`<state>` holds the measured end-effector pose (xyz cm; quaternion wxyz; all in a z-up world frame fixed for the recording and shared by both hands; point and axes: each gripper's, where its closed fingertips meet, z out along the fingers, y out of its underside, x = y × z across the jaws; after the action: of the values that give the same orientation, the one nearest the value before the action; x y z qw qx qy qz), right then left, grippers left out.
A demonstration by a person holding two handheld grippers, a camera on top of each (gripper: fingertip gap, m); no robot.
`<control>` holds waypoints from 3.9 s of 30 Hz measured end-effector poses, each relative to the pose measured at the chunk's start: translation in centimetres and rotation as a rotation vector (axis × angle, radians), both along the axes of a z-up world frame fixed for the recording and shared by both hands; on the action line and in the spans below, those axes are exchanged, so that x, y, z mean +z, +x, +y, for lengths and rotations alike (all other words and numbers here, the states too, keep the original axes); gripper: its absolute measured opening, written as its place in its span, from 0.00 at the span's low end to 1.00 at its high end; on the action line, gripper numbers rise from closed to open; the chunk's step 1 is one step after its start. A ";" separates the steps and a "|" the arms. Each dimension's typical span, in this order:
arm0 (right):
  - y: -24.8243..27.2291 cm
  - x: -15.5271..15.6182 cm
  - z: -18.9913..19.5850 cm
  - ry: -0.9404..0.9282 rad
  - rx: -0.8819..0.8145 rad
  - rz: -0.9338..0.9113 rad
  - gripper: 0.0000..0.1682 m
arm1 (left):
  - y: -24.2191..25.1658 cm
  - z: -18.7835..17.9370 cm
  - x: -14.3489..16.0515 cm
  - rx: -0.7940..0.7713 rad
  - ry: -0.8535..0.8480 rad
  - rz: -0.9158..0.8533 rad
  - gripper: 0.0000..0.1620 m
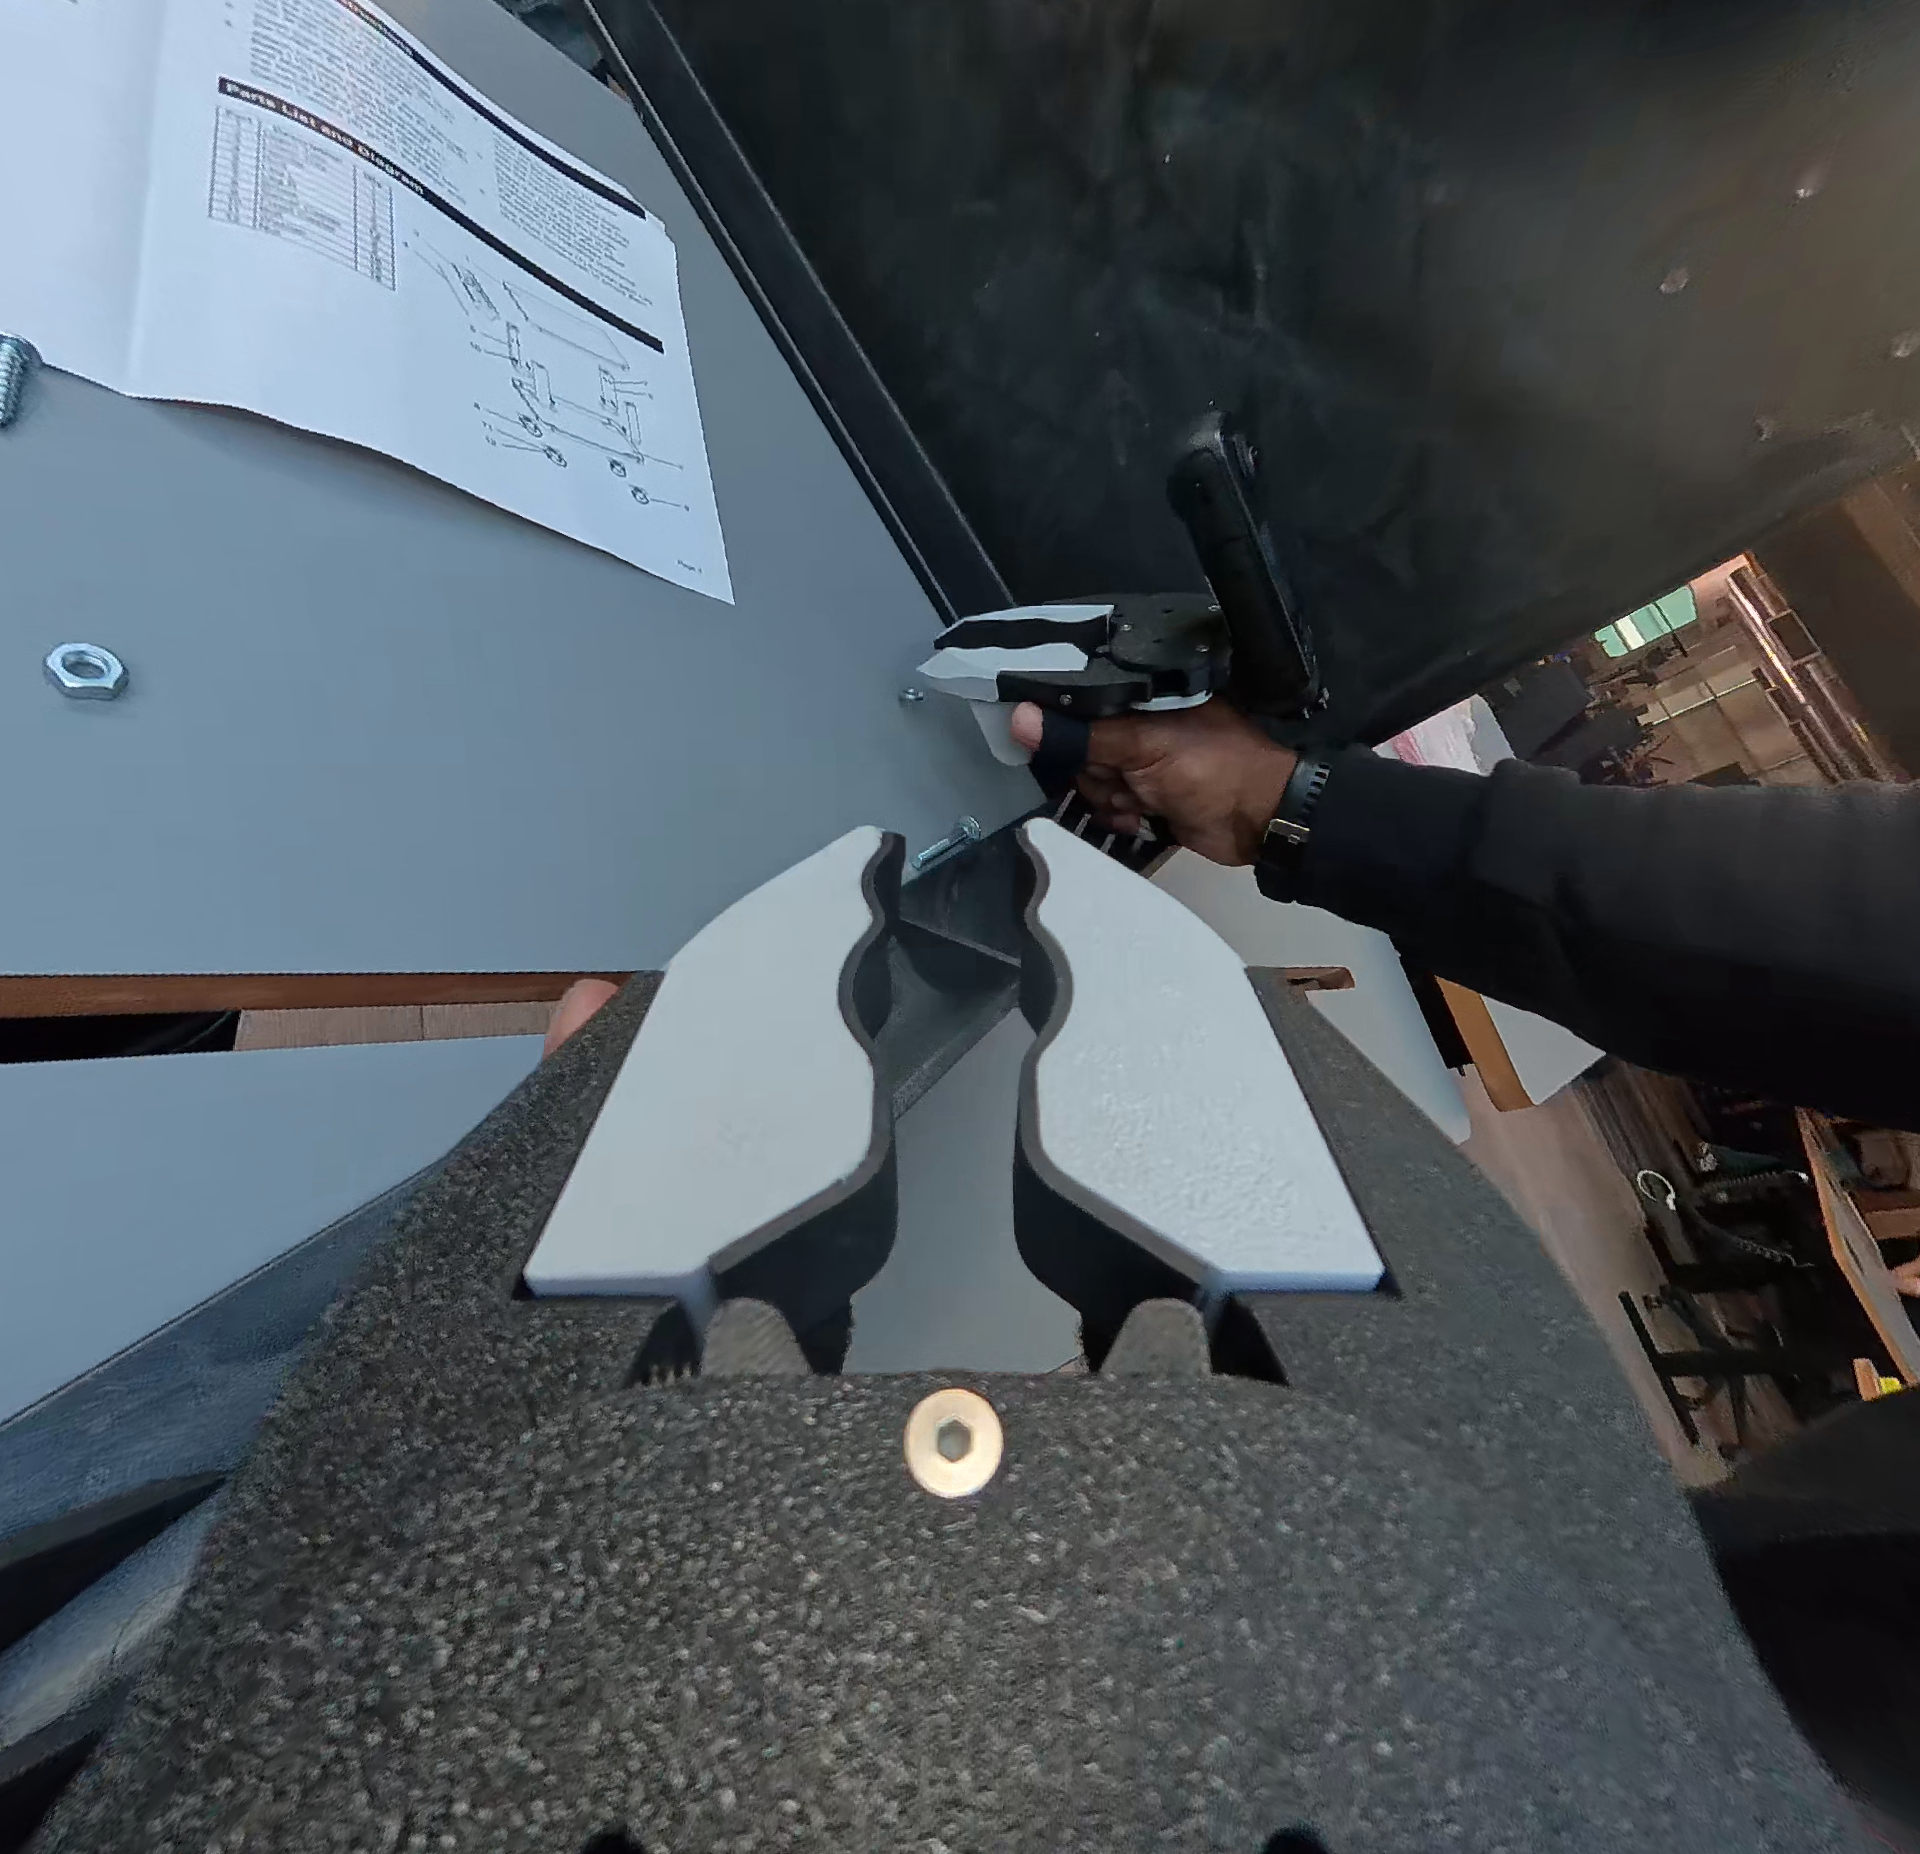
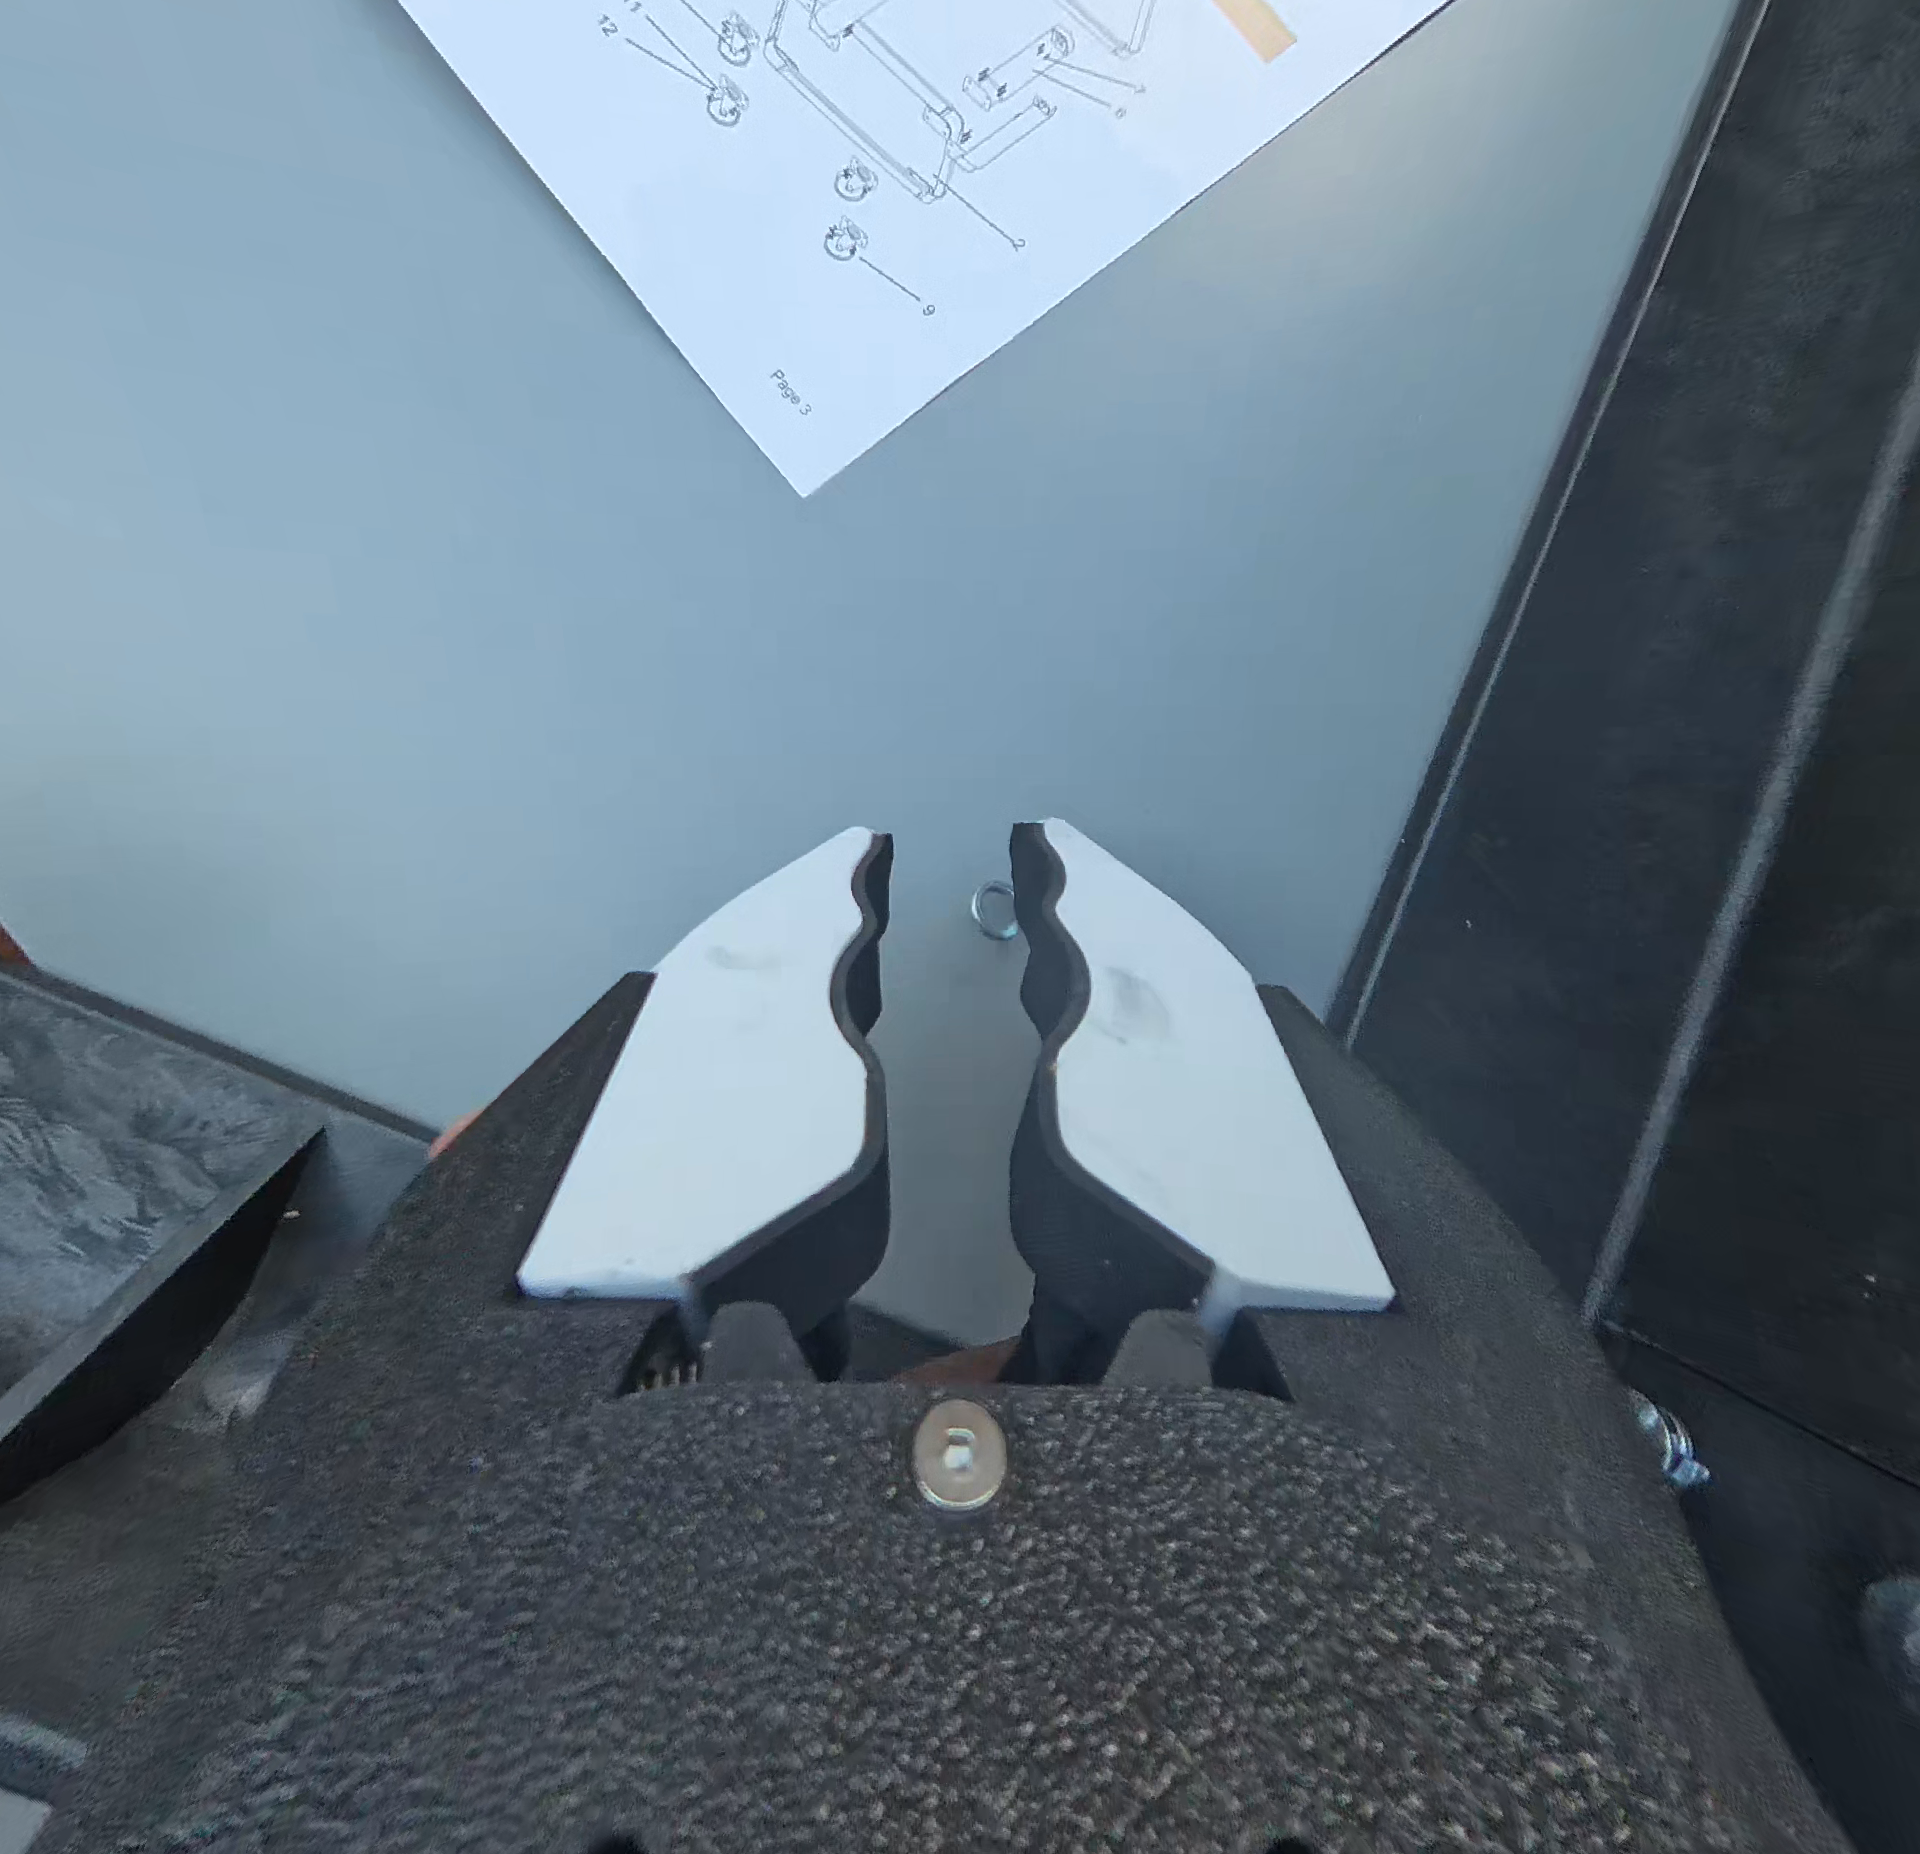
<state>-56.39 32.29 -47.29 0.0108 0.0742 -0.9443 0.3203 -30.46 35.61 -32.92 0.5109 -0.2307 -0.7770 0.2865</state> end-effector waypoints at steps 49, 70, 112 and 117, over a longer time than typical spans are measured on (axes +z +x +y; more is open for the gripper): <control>6.1 -2.5 6.0 0.466 -0.116 -0.203 0.08 | 0.9 0.6 3.7 0.037 -0.118 0.030 0.35; 9.3 -4.1 3.6 0.555 -0.007 -0.040 0.04 | 1.8 -0.2 4.2 0.041 -0.107 0.046 0.33; 19.5 27.5 -0.3 -0.375 0.866 0.739 0.04 | -6.7 -2.0 13.9 -0.316 -0.119 0.223 0.10; 19.8 28.2 0.0 -0.388 0.840 0.750 0.04 | -6.3 -1.8 14.4 -0.286 -0.100 0.230 0.10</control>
<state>-36.54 32.30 -19.12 0.2292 0.5461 -0.6902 0.4159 -36.75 33.84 -18.53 0.6197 -0.3298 -0.6575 0.2739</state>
